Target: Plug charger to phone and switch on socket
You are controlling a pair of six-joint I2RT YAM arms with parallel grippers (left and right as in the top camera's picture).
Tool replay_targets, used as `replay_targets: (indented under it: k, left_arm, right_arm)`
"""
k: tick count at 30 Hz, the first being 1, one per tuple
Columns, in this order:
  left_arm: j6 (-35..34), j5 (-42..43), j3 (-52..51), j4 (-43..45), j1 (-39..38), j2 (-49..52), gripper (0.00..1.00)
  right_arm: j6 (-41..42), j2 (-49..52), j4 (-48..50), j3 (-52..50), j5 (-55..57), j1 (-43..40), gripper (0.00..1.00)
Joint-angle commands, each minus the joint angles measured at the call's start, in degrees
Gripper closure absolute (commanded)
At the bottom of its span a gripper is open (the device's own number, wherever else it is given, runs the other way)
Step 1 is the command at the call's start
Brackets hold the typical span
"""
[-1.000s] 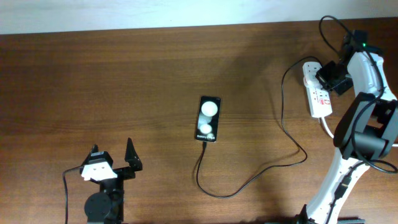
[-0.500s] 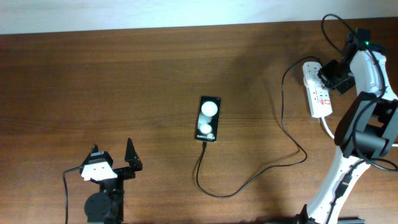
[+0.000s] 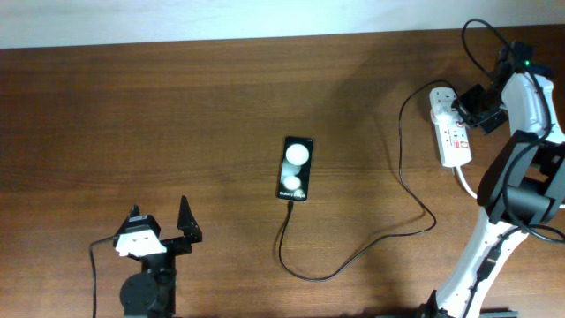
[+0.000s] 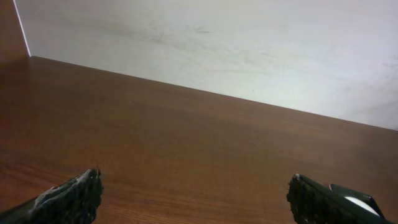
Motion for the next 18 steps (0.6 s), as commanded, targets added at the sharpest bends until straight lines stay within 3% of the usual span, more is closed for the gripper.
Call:
replay_targets:
  k: [1,18]
  left_arm:
    - [0.92,0.04,-0.33,0.11,0.26,-0.26,0.01]
    - [0.92,0.04,-0.33,0.11,0.26,-0.26,0.01]
  right_arm:
    - [-0.28,1.70,0.24,-0.35,-6.10,3.56,0.96]
    - [-0.13,1.75,-0.46,-2.29,-9.29,5.68,0.96]
